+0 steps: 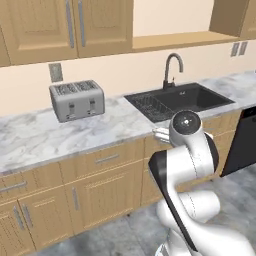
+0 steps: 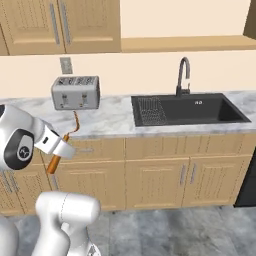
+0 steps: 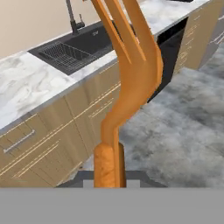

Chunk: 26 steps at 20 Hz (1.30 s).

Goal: Take the fork and place it on the left side of the plate. Then take the spoon and place it on the right side of the plate. Make sure they're directly next to the plate.

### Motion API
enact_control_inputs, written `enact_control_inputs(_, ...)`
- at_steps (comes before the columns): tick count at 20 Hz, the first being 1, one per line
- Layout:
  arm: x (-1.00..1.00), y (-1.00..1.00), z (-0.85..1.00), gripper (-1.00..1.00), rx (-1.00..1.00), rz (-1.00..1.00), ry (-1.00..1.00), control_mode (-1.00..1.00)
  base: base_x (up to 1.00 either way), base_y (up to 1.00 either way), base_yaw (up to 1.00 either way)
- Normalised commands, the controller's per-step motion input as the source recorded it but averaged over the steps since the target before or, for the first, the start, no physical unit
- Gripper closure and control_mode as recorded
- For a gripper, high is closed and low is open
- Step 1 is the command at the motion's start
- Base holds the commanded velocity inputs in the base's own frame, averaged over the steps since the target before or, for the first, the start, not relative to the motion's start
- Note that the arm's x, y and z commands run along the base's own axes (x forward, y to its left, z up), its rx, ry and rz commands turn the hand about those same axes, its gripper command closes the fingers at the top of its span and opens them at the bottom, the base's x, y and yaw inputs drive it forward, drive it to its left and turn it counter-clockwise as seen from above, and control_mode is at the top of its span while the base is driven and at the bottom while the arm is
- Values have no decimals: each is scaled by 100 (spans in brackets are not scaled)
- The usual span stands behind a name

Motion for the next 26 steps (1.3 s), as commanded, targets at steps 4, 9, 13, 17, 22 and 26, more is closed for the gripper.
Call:
enact_control_inputs(4, 0, 0, 0, 100, 0, 0, 0, 100, -100, 3, -23)
enact_control_inputs(9, 0, 0, 0, 100, 0, 0, 0, 100, -100, -9, -23)
enact_control_inputs(13, 0, 0, 0, 100, 0, 0, 0, 100, -100, -33, -17)
enact_control_inputs(17, 0, 0, 0, 100, 0, 0, 0, 100, -100, -30, -16)
enact_control_inputs(22, 0, 0, 0, 100, 0, 0, 0, 100, -100, -41, -14)
enact_control_inputs(26, 0, 0, 0, 100, 0, 0, 0, 100, -100, -46, -14)
